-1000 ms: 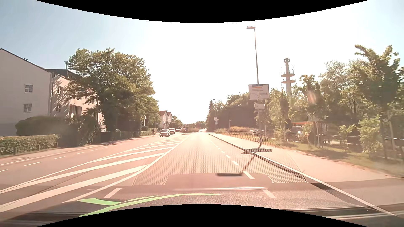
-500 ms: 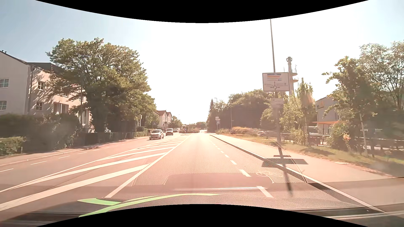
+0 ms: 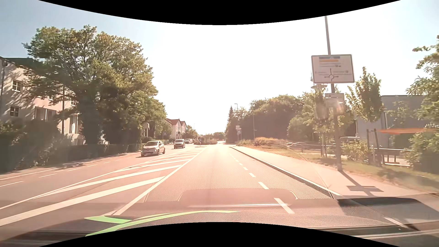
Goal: Follow the waypoints while adhering to traffic rules and regulations
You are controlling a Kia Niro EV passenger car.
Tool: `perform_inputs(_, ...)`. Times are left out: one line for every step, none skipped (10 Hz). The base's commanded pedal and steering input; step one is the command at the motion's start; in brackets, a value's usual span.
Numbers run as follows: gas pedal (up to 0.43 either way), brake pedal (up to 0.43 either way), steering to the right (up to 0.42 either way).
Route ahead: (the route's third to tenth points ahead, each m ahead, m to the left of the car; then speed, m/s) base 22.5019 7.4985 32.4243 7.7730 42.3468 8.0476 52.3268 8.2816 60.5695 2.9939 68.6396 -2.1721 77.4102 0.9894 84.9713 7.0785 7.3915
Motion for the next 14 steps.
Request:
perform_inputs(0.079, 0.0, -0.004)
perform_inputs(0.079, 0.0, -0.004)
perform_inputs(0.079, 0.0, -0.004)
perform_inputs(0.067, 0.0, -0.004)
perform_inputs(0.067, 0.0, -0.004)
perform_inputs(0.059, 0.0, -0.004)
perform_inputs(0.059, 0.0, -0.004)
perform_inputs(0.059, 0.0, -0.004)
perform_inputs(0.047, 0.0, -0.004)
perform_inputs(0.028, 0.0, -0.003)
perform_inputs(0.008, 0.0, -0.002)
perform_inputs(0.008, 0.0, -0.001)
perform_inputs(0.008, 0.0, -0.001)
perform_inputs(0.008, 0.0, -0.001)
